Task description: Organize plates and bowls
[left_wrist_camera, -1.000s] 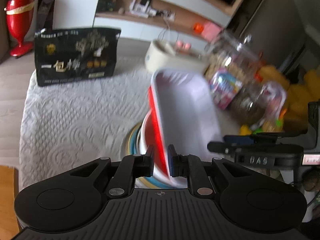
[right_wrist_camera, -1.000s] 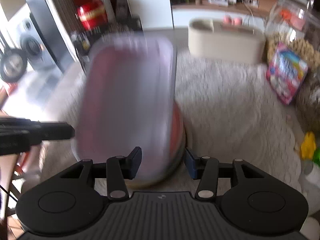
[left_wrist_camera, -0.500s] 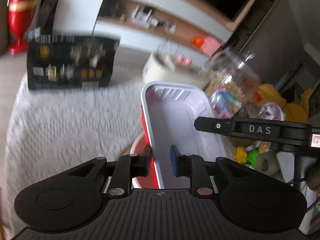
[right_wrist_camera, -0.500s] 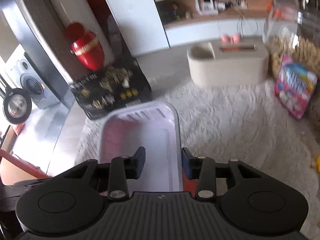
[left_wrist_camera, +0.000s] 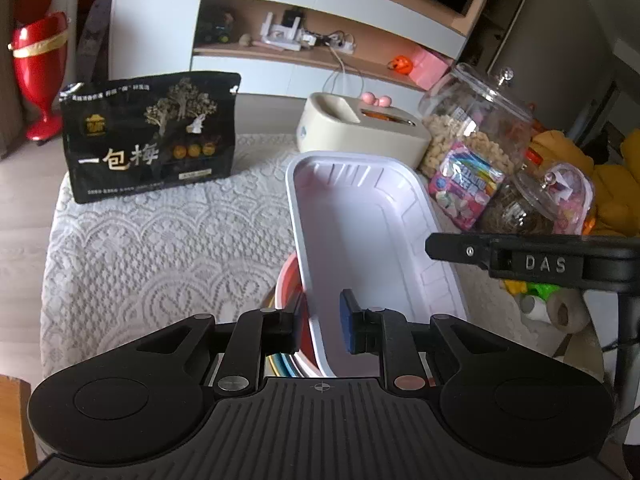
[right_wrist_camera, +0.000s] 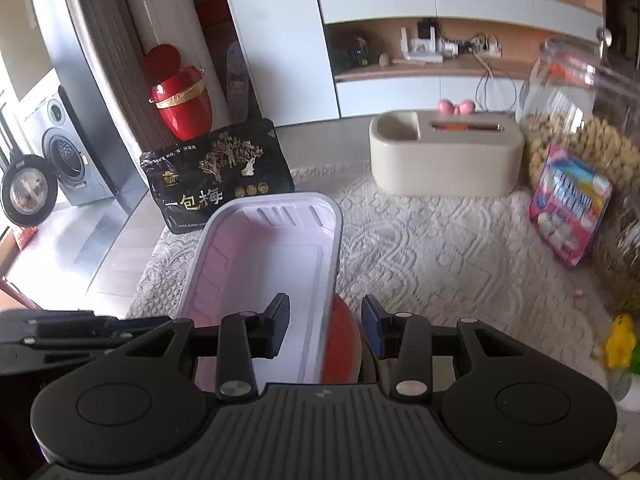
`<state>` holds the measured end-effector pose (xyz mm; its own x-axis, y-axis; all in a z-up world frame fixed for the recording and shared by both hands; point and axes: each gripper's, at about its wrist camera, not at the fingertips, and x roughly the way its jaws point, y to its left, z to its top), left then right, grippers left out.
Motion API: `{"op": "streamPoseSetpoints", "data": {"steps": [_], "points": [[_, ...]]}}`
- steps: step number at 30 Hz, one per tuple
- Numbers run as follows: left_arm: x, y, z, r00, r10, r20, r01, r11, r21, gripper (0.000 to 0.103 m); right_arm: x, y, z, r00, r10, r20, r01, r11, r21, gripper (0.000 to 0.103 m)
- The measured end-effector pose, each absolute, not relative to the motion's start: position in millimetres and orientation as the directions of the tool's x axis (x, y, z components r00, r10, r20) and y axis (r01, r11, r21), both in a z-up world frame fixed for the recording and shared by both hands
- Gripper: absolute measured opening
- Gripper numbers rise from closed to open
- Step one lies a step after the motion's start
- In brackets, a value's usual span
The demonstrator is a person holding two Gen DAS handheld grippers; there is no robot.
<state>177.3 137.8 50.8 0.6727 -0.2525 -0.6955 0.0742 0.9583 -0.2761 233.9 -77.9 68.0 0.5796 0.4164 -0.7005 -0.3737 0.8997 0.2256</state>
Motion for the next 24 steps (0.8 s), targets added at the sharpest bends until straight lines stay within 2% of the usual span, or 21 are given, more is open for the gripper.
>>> {"op": "streamPoseSetpoints", "data": {"steps": [6,14,20,24], "points": [[181,142,50,0.694,-0.193,-0.694,0.032,0.971,-0.239,0.021,253,-72,68,0.59,0.408,-0.696,-0.337,0.909,0.247,0.04],[189,141,39,0.677,-0.217,-0.704,0.039,0.965,-0.26,0.021,271,-69,52,0.531,0.442,-0.723,-0.299,0.896,0.328,0.04],[190,146,37,0.663,-0.275,-0.696,0.042,0.943,-0.331,0.021,269,-73,47,0.524,0.449,-0.723,-0.296,0.893,0.34,0.04],[190,147,35,0.659,-0.274,-0.701,0.034,0.941,-0.337,0.021,268,-77,50,0.531,0.447,-0.72,-0.296,0.894,0.337,0.04]]}}
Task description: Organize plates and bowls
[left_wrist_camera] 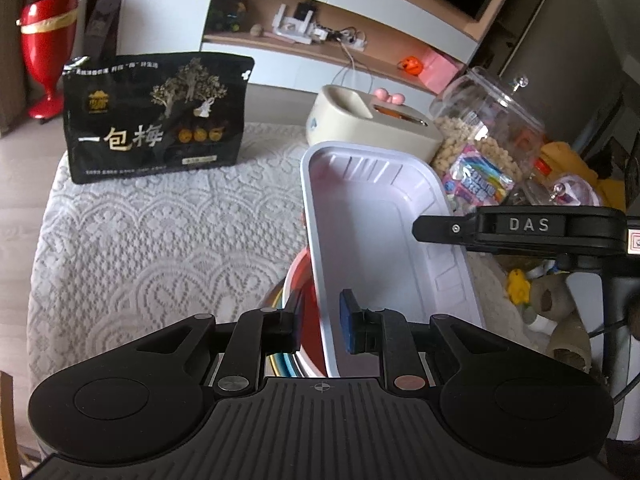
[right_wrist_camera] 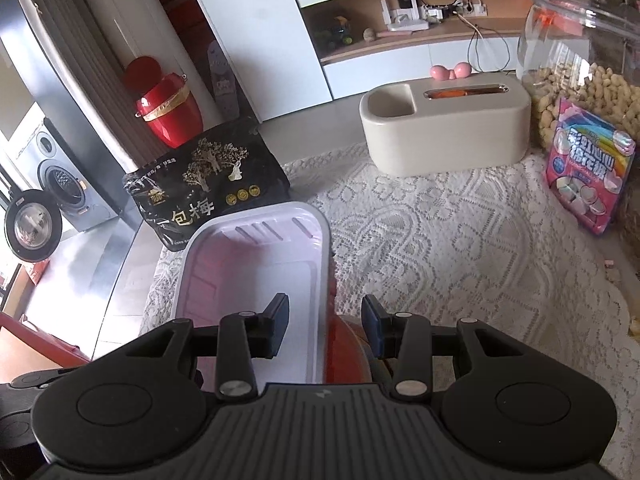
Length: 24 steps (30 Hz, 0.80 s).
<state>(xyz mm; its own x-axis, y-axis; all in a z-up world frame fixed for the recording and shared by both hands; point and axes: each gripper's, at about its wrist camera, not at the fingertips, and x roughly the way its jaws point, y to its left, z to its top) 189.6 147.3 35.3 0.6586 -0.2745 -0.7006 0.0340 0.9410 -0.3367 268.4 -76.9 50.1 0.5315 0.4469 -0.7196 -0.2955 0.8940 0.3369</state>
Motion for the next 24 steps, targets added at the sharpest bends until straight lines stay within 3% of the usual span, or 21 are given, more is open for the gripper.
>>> {"op": "streamPoseSetpoints", "data": {"steps": [13,17,24], "points": [[110,122,66,0.791,-0.125,-0.599,-0.08,0.95,-0.303,0.021,184,-113,70,0.563,0.522,-0.641,-0.398,0.851,0.343,0.041],[64,83,49,0.794,-0.035,-0.607,-0.136,0.963,-0.233,0.019,125,-130,58,0.569,0.542,-0.618,-0.466,0.832,0.3,0.049],[-3,10,20,0.787,0.064,-0.614,-0.15,0.984,-0.091,0.016,52,-159,11,0.573,0.545,-0.612,-0.479,0.829,0.289,0.049]]}}
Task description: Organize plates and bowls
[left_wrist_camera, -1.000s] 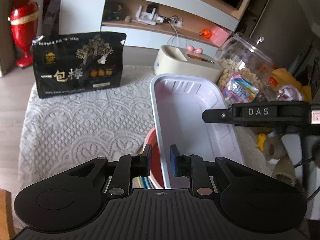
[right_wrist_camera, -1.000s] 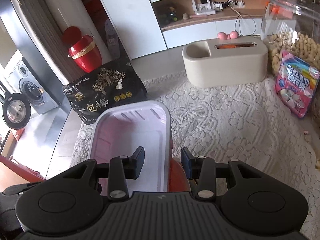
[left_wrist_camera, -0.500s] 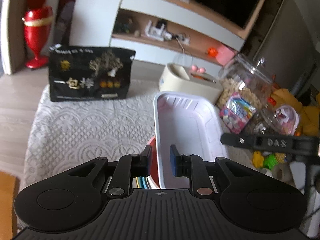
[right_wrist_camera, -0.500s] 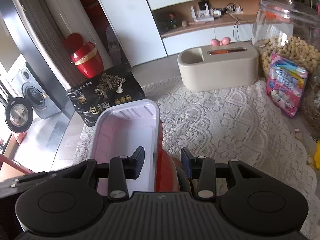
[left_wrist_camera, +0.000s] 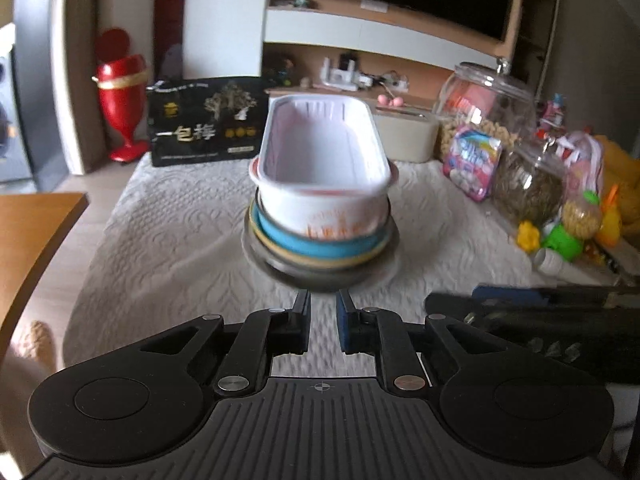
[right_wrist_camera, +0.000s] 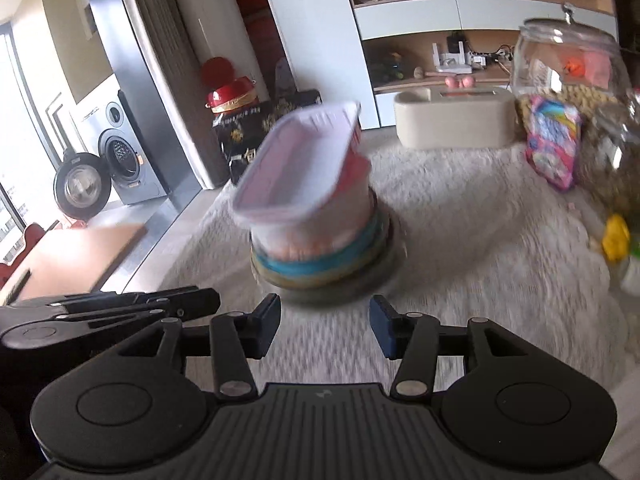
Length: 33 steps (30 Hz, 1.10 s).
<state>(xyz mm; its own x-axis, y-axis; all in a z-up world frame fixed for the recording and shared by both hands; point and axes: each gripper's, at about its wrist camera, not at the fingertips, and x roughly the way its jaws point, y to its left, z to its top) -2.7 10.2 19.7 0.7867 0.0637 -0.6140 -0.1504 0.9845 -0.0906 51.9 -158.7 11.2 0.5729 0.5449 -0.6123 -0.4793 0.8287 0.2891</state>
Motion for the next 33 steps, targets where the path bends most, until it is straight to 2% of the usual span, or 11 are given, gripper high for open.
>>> {"op": "streamPoseSetpoints", "data": {"steps": [5,11,15,33], "points": [[-20,-15,4,0.779,0.125,-0.614,-0.171,0.985,-0.016,0.016,33,-162,-9,0.548,0.518,-0.657,-0.481,0.837,0.259,0.049],[-35,-10,8,0.81,0.082,-0.58,-0.16,0.983,-0.084,0.016,13,-166,0,0.637,0.467,-0.613,-0.469,0.866,0.172,0.053],[-37,-10,7,0.803,0.067,-0.592,-0.156,0.983,-0.1,0.016,12,-168,4,0.656,0.47,-0.591,-0.469,0.867,0.169,0.054],[-40,-8,7,0.802,0.085,-0.591,-0.181,0.978,-0.105,0.016,14,-165,0,0.637,0.471,-0.61,-0.473,0.864,0.174,0.054]]}}
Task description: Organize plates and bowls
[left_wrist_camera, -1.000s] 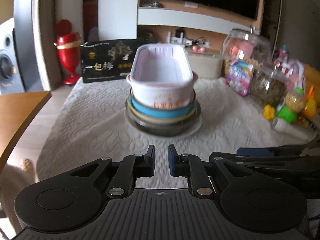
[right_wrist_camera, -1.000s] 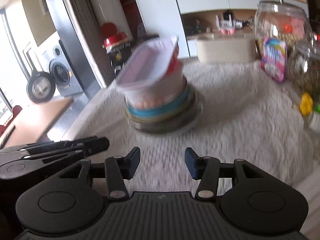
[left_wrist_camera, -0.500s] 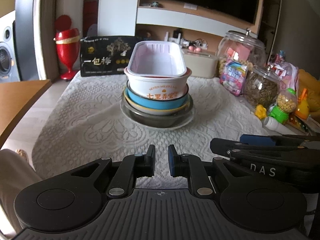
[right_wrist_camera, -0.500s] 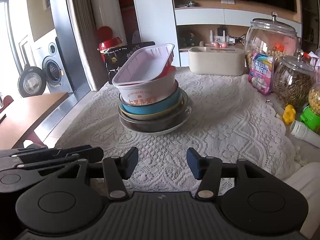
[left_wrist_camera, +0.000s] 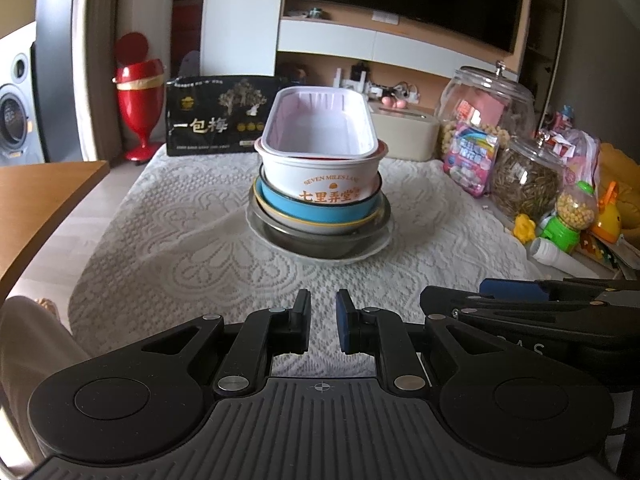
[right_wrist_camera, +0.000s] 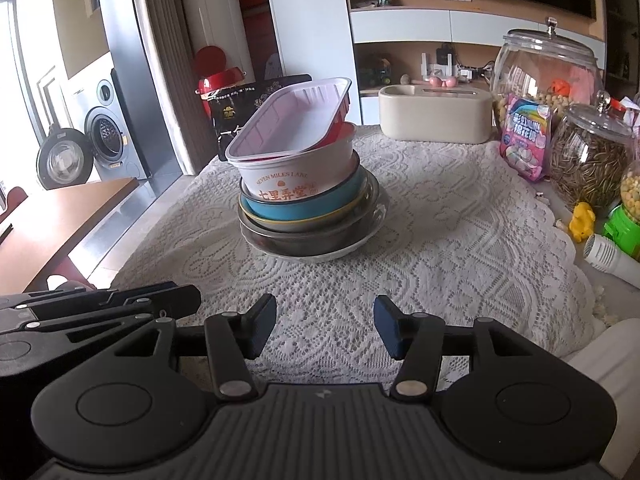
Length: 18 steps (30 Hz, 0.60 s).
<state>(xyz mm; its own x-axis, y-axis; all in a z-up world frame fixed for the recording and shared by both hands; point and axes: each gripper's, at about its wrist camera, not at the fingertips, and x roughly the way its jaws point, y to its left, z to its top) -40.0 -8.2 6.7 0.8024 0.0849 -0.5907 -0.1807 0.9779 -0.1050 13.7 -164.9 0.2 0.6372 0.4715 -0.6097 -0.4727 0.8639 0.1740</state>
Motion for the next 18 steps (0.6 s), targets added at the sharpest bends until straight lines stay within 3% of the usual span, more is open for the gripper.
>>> {"op": "streamPoseSetpoints", "data": {"steps": [18], "points": [[-40.2,-7.9,6.4,0.803,0.084,-0.591,-0.181,0.978,-0.107,0.016,12.4,-164.8,-1.8,0.635,0.47,-0.612,-0.471,0.864,0.175,0.058]]}}
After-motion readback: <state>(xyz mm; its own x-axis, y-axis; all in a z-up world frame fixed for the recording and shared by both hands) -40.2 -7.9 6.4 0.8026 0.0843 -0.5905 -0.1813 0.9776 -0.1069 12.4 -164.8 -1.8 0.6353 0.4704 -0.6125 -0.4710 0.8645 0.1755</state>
